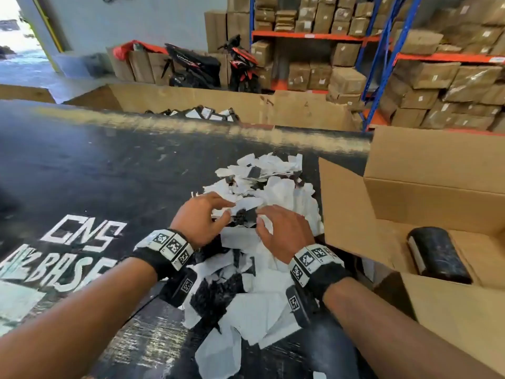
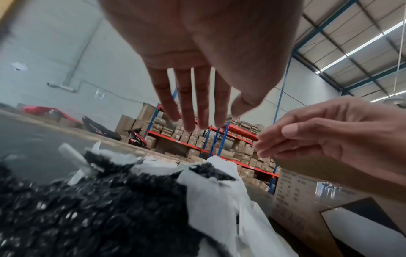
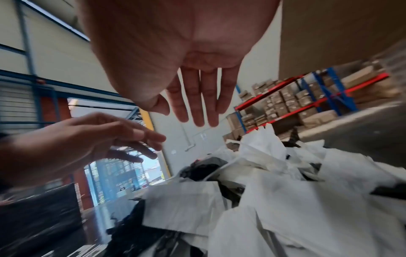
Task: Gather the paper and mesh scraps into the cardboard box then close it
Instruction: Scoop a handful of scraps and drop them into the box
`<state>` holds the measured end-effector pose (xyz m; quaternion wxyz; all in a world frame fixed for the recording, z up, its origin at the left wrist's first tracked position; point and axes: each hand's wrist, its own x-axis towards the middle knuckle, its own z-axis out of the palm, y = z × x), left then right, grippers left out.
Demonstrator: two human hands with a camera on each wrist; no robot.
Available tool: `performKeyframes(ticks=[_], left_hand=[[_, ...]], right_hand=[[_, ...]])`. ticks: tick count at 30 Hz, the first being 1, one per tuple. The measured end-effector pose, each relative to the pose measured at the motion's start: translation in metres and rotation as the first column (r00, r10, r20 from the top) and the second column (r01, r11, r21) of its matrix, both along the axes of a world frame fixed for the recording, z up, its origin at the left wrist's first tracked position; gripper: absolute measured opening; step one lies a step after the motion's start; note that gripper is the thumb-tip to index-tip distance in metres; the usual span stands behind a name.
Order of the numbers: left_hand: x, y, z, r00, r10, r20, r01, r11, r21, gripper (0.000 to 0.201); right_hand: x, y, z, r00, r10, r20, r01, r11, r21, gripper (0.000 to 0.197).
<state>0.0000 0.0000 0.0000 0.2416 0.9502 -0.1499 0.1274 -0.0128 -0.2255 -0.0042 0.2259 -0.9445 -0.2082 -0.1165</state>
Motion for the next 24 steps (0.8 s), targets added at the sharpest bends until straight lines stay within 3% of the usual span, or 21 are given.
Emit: performKeyframes(ticks=[2,4,6,8,13,18,21,24], left_hand=[[0.013,0.010,-0.014,0.989,-0.020,-0.149,0.030,0.997,0.066,0.069],[0.023,0.015,-0.034,0.947,-0.022,-0.320,0.085,0.979,0.183,0.106],[0.035,0.016,-0.050,0.912,-0.015,-0.410,0.141,0.950,0.280,0.132],[0.048,0.017,-0.064,0.895,-0.001,-0.445,0.171,0.924,0.341,0.144],[0.078,0.022,-0.081,0.884,0.010,-0.467,0.185,0.910,0.372,0.154],[0.109,0.024,-0.082,0.835,-0.033,-0.550,0.269,0.896,0.354,0.156],[0.118,0.022,-0.088,0.799,-0.050,-0.599,0.329,0.870,0.367,0.156],[0.121,0.019,-0.100,0.819,-0.044,-0.572,0.333,0.848,0.412,0.139]], right_hand=[[0.018,0.007,-0.011,0.994,-0.109,0.001,0.108,0.992,0.064,0.041],[0.035,0.014,-0.022,0.975,-0.223,-0.026,0.224,0.972,0.072,0.052],[0.055,0.021,-0.029,0.946,-0.315,-0.081,0.320,0.946,0.050,0.068],[0.076,0.022,-0.035,0.910,-0.374,-0.180,0.383,0.923,0.022,0.091],[0.115,0.017,-0.053,0.825,-0.316,-0.468,0.335,0.941,-0.044,0.130],[0.133,0.026,-0.076,0.777,-0.153,-0.611,0.145,0.987,-0.062,0.134],[0.135,0.033,-0.090,0.748,-0.114,-0.654,0.012,0.987,-0.158,0.142],[0.133,0.030,-0.099,0.744,-0.123,-0.657,-0.053,0.969,-0.240,0.151]])
